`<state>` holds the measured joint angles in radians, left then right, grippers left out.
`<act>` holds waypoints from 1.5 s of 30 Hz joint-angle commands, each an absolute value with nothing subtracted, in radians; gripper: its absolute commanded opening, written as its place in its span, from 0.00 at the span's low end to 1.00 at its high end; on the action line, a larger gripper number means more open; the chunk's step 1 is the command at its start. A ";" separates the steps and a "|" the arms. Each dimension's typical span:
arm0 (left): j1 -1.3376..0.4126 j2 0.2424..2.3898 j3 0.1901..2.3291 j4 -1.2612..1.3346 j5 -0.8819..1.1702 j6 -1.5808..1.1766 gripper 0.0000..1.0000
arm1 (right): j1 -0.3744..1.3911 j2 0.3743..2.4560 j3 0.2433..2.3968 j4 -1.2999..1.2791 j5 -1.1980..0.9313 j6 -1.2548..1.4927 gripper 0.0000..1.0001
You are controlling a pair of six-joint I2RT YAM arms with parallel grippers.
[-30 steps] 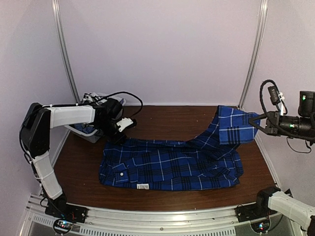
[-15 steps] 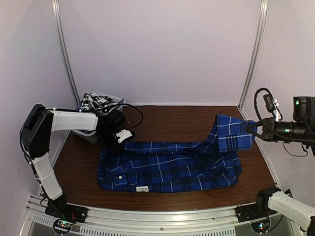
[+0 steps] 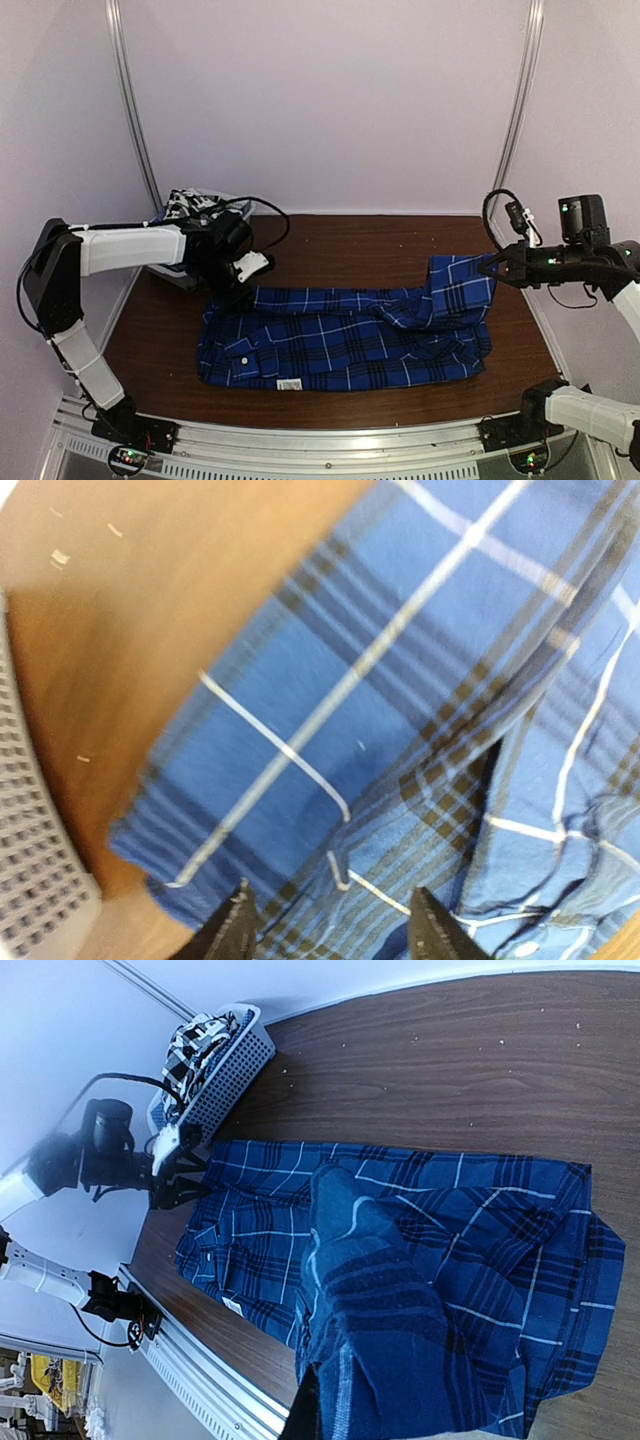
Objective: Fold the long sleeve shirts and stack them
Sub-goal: Fold the 1/3-folded shirt at the center of the board, then pass from the right arm to the left
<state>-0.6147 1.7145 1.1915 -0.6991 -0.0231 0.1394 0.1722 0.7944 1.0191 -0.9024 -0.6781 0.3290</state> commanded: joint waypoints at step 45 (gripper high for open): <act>-1.164 1.936 1.308 0.447 -0.112 0.802 0.65 | 0.247 1.233 0.884 -0.148 -1.138 0.647 0.00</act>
